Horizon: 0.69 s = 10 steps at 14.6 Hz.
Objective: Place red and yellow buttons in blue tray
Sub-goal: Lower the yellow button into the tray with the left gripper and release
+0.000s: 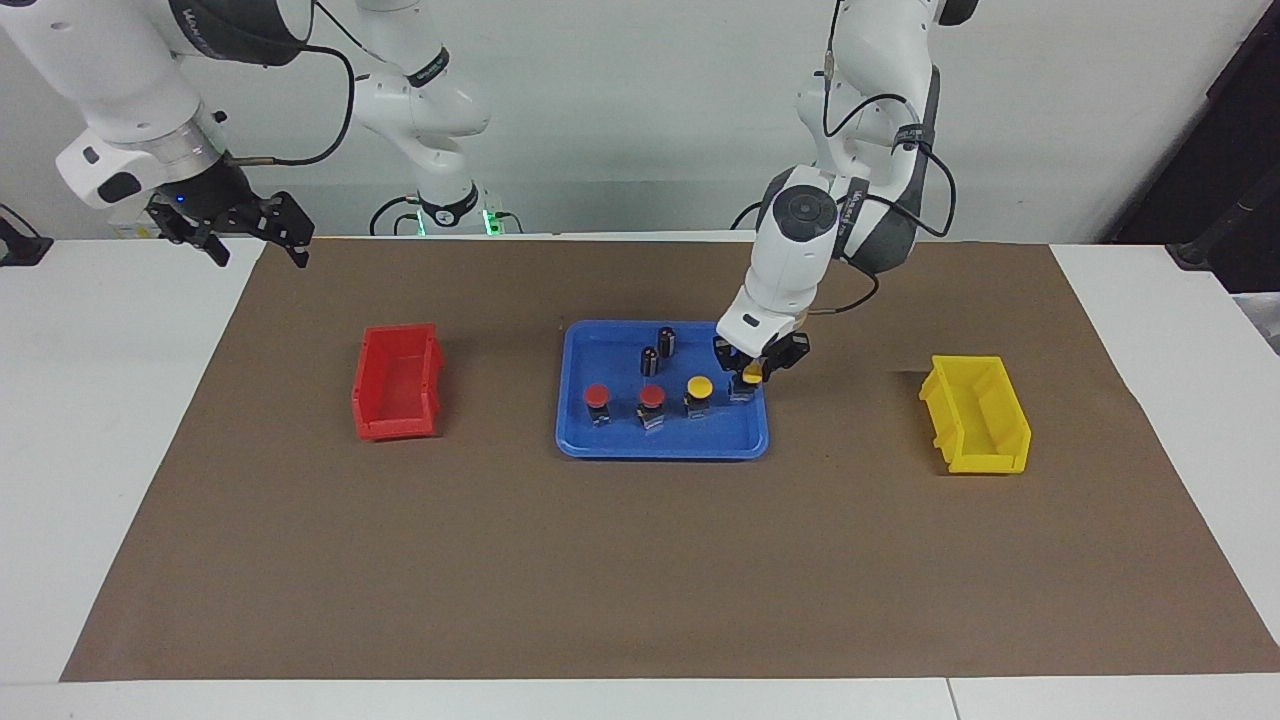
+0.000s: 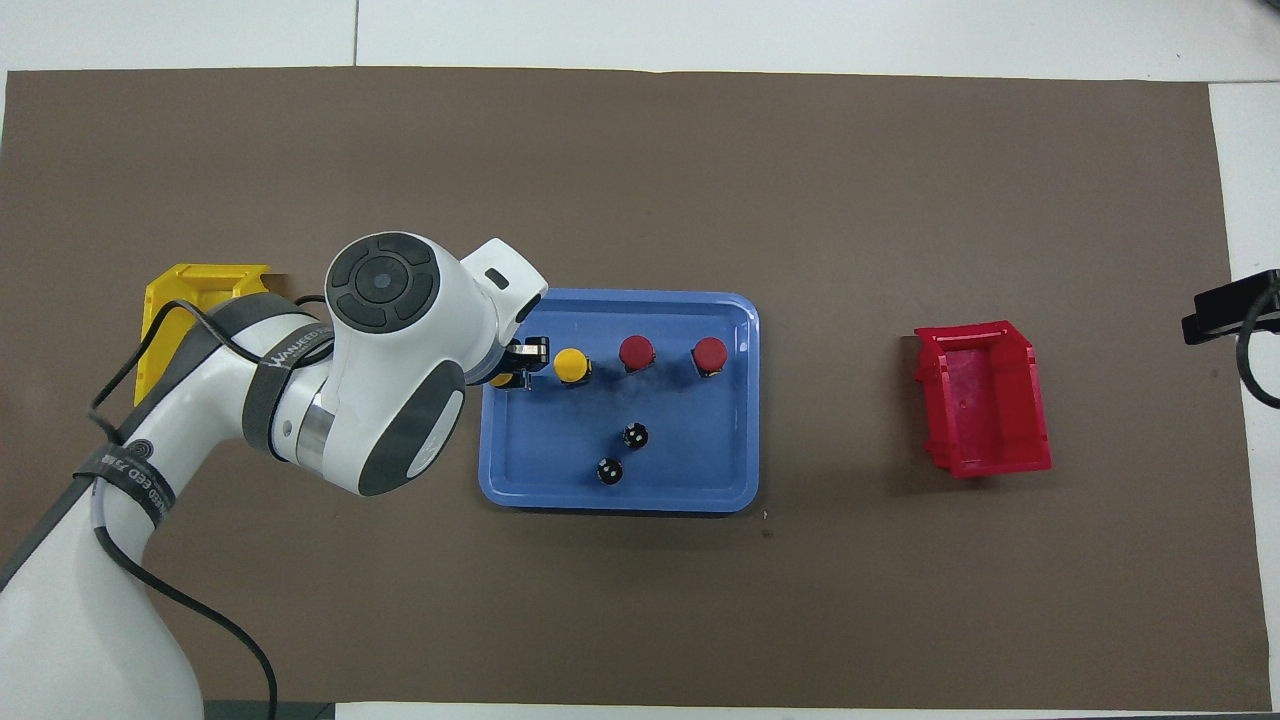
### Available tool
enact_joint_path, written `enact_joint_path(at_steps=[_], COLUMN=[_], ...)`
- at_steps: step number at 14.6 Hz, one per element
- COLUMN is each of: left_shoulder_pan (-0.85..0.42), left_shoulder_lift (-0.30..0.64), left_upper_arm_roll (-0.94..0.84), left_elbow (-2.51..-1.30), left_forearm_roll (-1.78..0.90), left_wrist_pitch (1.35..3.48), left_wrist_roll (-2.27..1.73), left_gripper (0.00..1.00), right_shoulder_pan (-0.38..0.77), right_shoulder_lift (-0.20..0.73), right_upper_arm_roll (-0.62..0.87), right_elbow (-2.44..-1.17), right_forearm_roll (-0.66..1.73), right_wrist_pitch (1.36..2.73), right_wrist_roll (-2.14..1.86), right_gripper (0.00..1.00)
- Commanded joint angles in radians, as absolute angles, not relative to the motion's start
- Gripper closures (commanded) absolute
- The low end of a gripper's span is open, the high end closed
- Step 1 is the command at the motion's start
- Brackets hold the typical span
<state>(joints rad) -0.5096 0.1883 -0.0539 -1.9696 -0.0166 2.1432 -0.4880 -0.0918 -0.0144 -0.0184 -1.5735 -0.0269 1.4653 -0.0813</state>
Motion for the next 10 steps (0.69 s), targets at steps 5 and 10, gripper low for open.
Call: enact_joint_path(at_steps=[5,10], left_shoulder_pan=[-0.525,-0.506], left_shoulder_lift=[0.181,0.157], left_upper_arm_roll=[-0.043,-0.034], left_elbow=[-2.020,-1.899], left_forearm_roll=[-0.035,-0.028], left_wrist_pitch=[2.206,2.029], left_wrist_roll=[-0.469,-0.462], left_gripper=[0.29,0.00], right_shoulder_pan=[-0.091,-0.089], right_shoulder_lift=[-0.023,-0.021], right_upper_arm_roll=[-0.020,-0.020], right_elbow=[-1.591,-1.589], right_forearm_roll=[-0.038,-0.037], right_wrist_pitch=[1.482,1.482], right_wrist_roll=[-0.095,-0.097], right_gripper=[0.00,0.00])
